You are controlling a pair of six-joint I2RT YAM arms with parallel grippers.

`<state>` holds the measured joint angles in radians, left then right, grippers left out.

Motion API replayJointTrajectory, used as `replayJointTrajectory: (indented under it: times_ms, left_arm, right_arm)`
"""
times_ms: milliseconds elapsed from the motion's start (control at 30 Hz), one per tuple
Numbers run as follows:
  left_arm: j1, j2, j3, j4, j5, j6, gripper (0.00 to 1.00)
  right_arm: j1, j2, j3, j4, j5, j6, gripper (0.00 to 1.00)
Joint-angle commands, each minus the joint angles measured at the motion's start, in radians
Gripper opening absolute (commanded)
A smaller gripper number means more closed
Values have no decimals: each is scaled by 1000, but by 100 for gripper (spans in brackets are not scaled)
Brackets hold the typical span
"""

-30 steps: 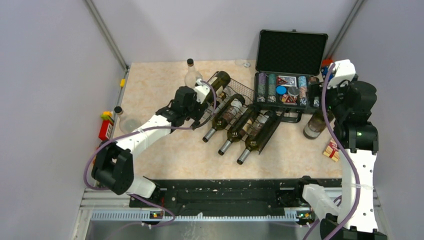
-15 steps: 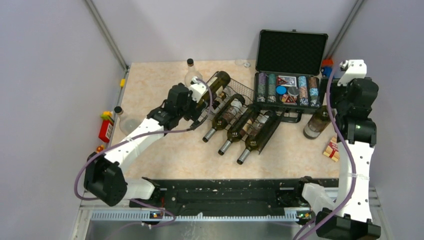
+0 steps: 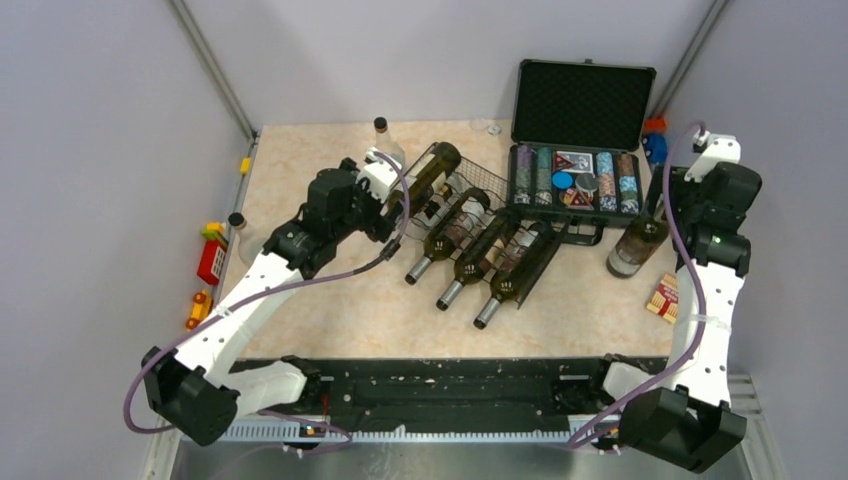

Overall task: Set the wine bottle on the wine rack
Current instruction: Pick up the wine bottle from the center of the board.

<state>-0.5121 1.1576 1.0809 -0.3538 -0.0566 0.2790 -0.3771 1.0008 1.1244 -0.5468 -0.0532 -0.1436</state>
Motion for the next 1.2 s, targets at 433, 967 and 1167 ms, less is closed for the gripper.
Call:
replayJointTrajectory:
  times_ms: [433, 967, 1167]
  left_arm:
    - [1, -39, 28, -24, 95, -39, 99]
    - [0, -49, 23, -30, 99, -32, 99]
    - [0, -59, 23, -36, 106, -21, 99]
  right_arm:
    - [-48, 51, -60, 71, -146, 21, 62]
    - [-48, 64, -65, 73, -156, 13, 39]
    - [-48, 62, -18, 40, -174, 7, 24]
